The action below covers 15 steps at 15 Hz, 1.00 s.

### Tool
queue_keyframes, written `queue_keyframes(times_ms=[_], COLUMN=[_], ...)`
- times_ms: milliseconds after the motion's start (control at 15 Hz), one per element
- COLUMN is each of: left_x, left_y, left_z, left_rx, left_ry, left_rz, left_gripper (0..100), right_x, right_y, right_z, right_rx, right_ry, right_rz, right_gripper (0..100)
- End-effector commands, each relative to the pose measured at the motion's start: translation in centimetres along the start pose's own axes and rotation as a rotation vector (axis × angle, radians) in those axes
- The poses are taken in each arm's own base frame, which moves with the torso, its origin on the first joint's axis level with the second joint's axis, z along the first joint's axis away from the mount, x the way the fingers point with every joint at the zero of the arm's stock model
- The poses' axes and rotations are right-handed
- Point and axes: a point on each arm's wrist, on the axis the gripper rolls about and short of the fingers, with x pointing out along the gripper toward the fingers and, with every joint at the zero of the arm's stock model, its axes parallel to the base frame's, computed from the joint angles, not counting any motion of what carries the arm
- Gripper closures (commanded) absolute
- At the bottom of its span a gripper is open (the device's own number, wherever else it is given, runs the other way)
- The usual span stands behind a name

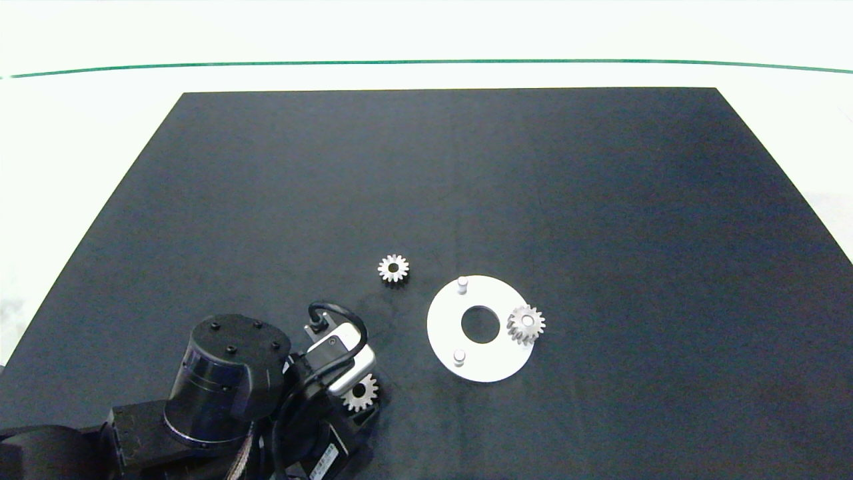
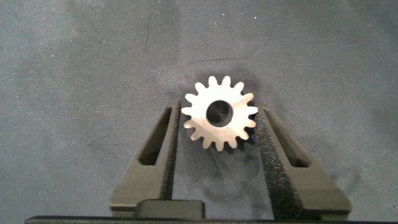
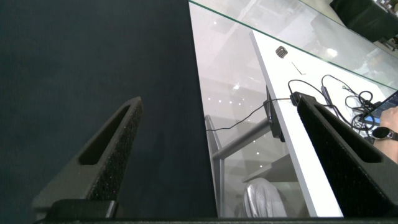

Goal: Install three planetary gears onto the carrier pins

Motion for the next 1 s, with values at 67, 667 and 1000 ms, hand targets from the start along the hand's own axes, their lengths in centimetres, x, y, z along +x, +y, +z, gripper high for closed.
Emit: queue_keyframes(times_ms=[67, 667, 1000], left_x=[-0.1, -0.1, -0.3], left_y=[0.0, 0.0, 0.0], left_z=[0.1, 0.1, 0.0], left_rx=[0.002, 0.002, 0.002], left_ry=[-0.007, -0.009, -0.011], left_rz=[0.002, 0.003, 0.002], left_gripper=[63, 81, 91], right_x=[0.1, 0.0, 0.6], right_y=[0.0, 0.1, 1.2], right_z=[0.0, 0.0, -1.2], right_rx=[-0.014, -0.016, -0.028], right_ry=[0.005, 0.006, 0.047], right_rz=[0.000, -0.002, 0.026], right_gripper=[0, 0, 0])
